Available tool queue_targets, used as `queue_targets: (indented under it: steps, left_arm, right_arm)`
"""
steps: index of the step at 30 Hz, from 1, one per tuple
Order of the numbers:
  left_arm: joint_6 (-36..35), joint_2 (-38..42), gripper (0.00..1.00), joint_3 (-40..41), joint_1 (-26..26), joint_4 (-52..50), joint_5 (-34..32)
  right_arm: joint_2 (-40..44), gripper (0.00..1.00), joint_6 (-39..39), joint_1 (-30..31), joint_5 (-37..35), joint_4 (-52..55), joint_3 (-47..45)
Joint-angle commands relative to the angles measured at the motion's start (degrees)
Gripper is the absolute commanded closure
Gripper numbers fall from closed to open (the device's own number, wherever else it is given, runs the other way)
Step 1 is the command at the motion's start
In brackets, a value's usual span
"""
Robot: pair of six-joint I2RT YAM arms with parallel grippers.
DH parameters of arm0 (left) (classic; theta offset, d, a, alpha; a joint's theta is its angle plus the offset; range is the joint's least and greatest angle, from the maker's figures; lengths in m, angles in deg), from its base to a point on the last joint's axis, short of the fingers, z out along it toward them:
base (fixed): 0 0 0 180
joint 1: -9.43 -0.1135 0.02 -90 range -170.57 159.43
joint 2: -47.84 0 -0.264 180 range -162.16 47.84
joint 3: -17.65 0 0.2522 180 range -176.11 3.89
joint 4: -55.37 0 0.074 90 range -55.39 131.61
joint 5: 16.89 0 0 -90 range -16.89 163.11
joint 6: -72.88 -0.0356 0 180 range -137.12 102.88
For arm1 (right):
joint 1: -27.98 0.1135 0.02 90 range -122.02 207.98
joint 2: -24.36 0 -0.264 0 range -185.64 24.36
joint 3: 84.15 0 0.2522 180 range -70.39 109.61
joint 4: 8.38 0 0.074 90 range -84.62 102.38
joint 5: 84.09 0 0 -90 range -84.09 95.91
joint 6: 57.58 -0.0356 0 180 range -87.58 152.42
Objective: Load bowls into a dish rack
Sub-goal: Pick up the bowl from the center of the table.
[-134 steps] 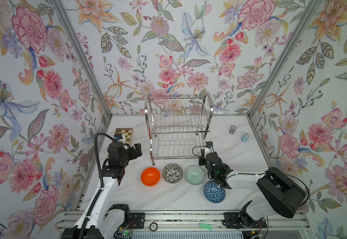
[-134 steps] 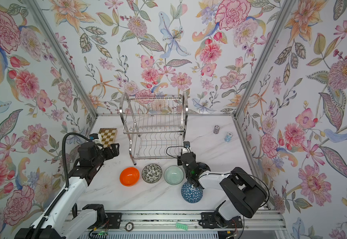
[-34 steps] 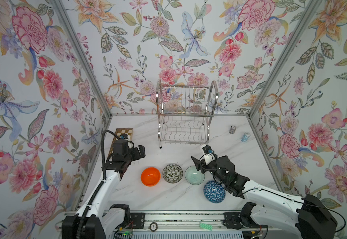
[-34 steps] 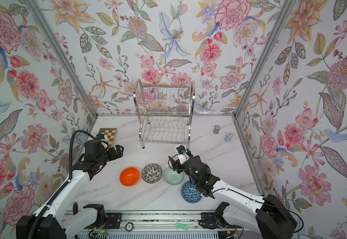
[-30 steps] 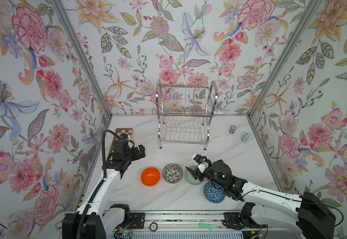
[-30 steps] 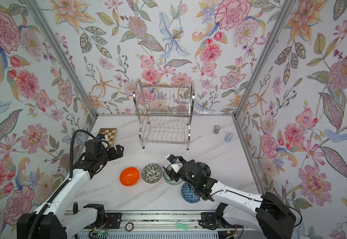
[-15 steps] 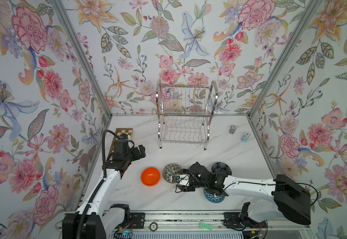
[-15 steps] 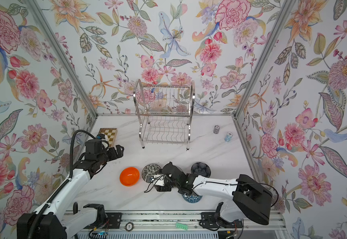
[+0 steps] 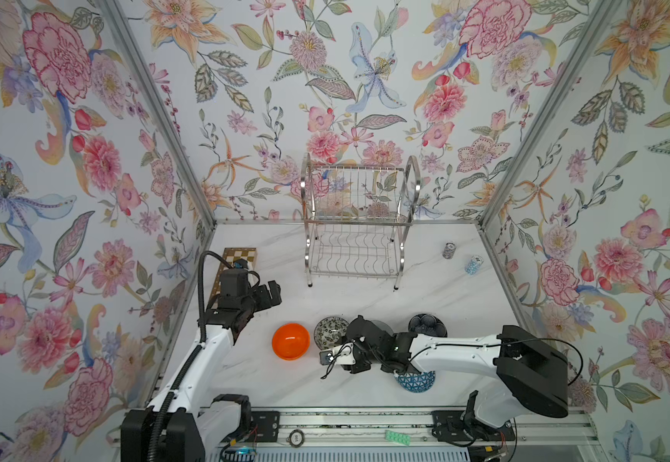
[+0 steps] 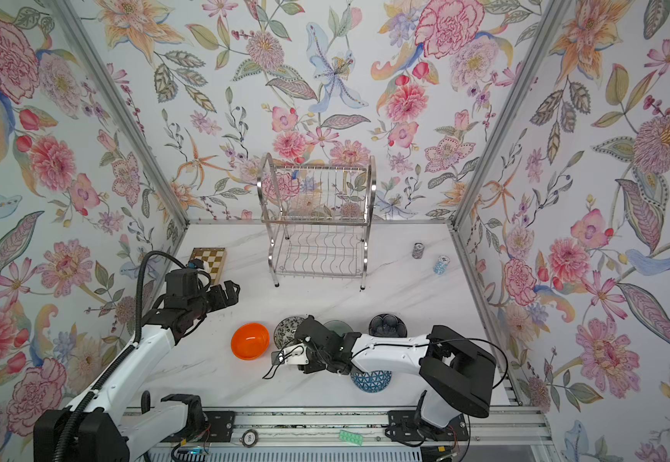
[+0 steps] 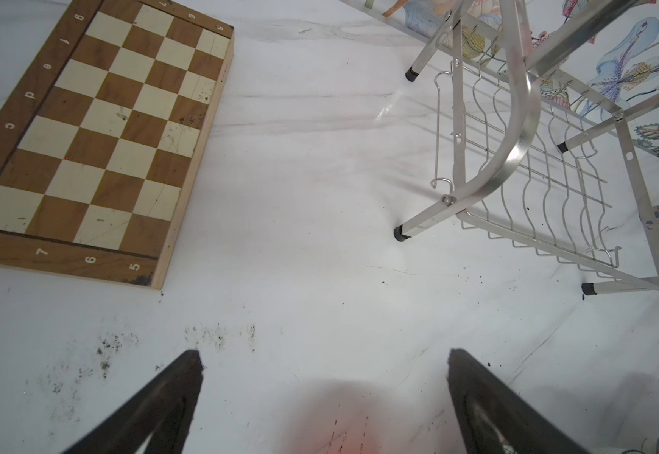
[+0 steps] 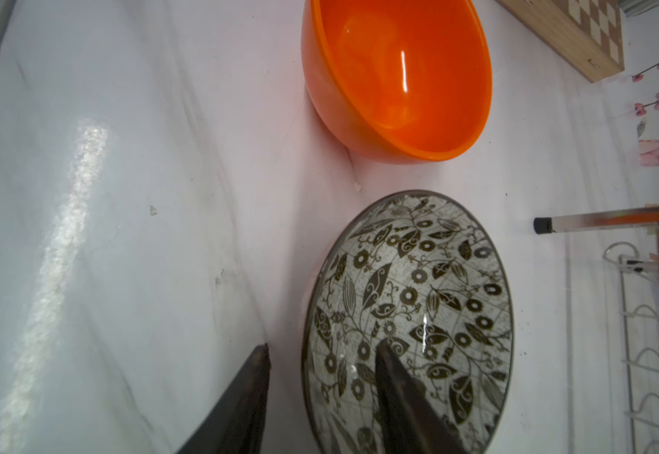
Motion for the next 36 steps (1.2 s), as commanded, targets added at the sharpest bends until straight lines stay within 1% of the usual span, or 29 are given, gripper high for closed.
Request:
queue_targets:
  steps: [1,4,16,23,26,27,31,32,36]
  left_arm:
    - [0.5,0.0,0.01,-1.7,0.6,-1.0,0.8]
    - [0.4,-0.1,0.01,-1.7,0.6,-0.9,0.8]
    - [0.2,-0.3,0.01,-1.7,0.5,-0.8,1.2]
    - [0.1,-0.1,0.01,-1.7,0.6,-0.8,1.1]
    - [0.0,-0.2,0.01,-1.7,0.6,-0.8,1.3]
    - [0.0,-0.3,0.01,-1.7,0.6,-0.8,1.4]
    - [0.1,-0.3,0.01,-1.7,0.6,-0.7,1.4]
    - [0.1,-0.2,0.01,-1.7,0.6,-0.7,1.4]
    - [0.0,-0.2,0.01,-1.6,0.6,-0.8,1.5]
  right_arm:
    - [-1.4,0.58,1.7,0.3,-0.8,2.5,2.0]
    - [-2.5,0.60,2.3,0.6,-1.0,3.2,2.9]
    - [-5.5,0.61,4.5,1.6,-3.5,4.3,5.4]
    - [-8.3,0.69,4.8,2.0,-5.3,7.0,8.5]
    - [-8.1,0.72,4.9,2.0,-5.7,7.7,8.8]
    - [-7.9,0.75,4.9,2.0,-5.7,7.8,8.8]
    - [-7.5,0.81,3.9,2.1,-5.6,7.8,8.9]
    - [-7.5,0.84,3.7,2.1,-5.6,7.8,8.9]
    - [-7.3,0.88,2.7,2.1,-5.6,7.8,9.0]
